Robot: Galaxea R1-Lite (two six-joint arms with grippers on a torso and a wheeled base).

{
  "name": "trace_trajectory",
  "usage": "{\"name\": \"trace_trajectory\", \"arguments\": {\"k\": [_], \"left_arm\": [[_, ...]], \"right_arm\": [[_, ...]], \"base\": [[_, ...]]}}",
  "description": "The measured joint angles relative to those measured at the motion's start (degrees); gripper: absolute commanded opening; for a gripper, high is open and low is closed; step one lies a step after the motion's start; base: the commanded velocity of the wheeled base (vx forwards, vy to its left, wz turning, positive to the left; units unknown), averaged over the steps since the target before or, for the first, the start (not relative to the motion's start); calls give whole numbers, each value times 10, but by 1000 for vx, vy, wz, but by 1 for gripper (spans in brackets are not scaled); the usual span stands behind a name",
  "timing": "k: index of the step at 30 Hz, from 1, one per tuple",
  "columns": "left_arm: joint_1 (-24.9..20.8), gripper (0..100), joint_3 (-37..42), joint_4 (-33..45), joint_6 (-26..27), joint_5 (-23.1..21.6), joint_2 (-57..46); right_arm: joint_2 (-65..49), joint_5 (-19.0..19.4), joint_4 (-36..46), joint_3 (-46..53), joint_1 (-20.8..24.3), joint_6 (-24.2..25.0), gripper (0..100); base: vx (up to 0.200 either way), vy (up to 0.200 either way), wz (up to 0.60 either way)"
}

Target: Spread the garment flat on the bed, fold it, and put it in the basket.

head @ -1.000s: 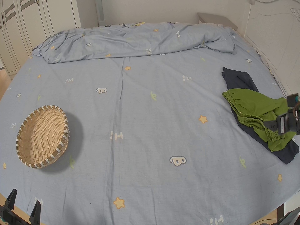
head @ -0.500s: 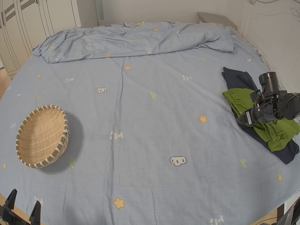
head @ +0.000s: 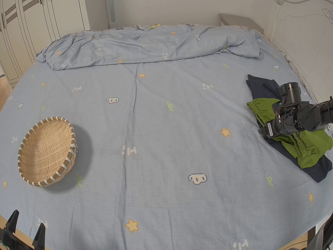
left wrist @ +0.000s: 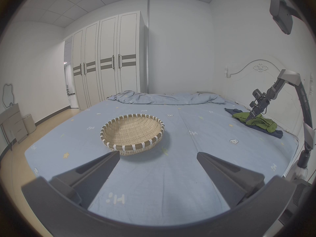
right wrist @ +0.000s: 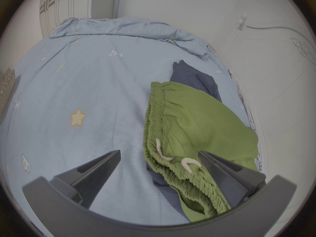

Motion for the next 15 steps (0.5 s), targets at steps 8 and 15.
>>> {"name": "trace_trajectory", "arguments": {"k": [8, 15], "left_arm": [[0, 100, 0, 0, 0, 0, 0], [0, 100, 0, 0, 0, 0, 0]], "right_arm": [[42, -1, -7, -20, 0, 1, 100], [58, -11, -18, -26, -2, 1, 0]], "base": [[0, 0, 0], [0, 0, 0]]}}
